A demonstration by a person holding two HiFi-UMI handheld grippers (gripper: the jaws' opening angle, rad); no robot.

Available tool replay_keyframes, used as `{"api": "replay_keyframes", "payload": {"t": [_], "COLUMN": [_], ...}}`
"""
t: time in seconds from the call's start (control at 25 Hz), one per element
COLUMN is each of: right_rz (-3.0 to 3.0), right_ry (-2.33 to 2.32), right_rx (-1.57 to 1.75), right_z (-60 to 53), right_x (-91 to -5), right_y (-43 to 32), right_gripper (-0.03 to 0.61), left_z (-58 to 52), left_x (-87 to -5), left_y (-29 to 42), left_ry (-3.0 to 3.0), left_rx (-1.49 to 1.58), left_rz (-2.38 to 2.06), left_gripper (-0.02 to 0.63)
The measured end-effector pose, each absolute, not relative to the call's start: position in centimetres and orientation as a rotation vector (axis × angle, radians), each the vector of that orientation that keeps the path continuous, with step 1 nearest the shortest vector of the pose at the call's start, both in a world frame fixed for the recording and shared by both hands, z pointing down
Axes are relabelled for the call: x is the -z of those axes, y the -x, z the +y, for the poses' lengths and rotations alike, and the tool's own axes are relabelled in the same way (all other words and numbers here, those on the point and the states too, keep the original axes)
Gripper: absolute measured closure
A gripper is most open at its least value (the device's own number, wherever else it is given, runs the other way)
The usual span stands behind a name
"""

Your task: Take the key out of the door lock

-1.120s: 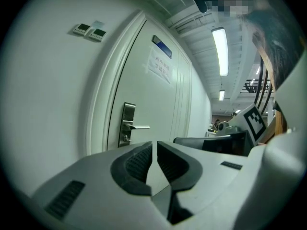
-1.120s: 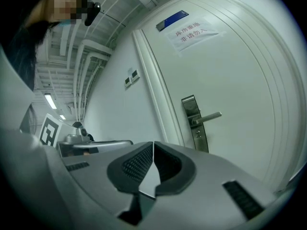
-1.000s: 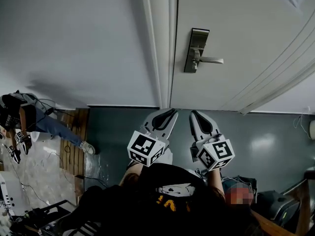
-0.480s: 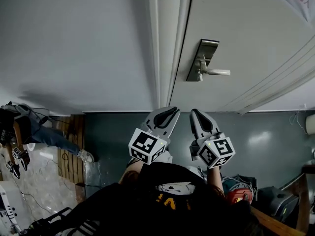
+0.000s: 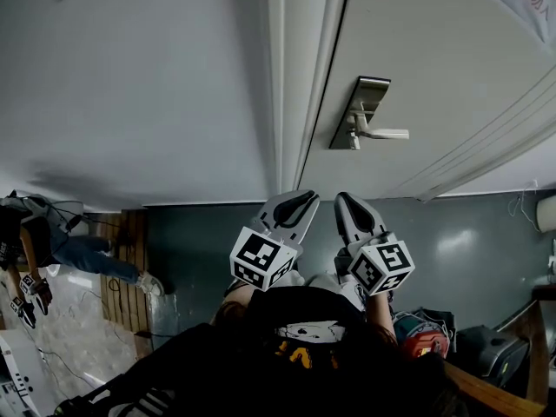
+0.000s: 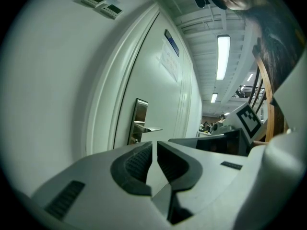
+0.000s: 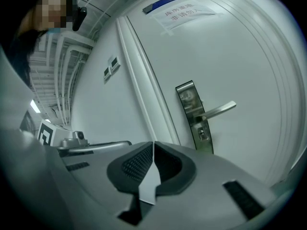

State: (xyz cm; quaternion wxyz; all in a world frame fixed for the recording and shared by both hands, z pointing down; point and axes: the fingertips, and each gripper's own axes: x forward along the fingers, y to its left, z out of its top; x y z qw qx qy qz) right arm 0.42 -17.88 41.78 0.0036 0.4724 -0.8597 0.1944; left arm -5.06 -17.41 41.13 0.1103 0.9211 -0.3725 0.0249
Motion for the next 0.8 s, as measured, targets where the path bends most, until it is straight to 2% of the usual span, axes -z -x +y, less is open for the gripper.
{"api": "replay_keyframes", "payload": {"t": [0.8], "right_rz": [-2.648], "right_ry": [-1.547], "right_rx": [-0.798], "right_z": [-23.2], "right_x": [-45.4], "right_y": [-4.0], "right_gripper": [0.569], "left_z": [-21.0], "left_x": [-42.0], "left_y": [3.4], "left_ry": [-2.702], "left_rx": [-0.133], "left_rz": [-1.1], "left_gripper": [0.578]}}
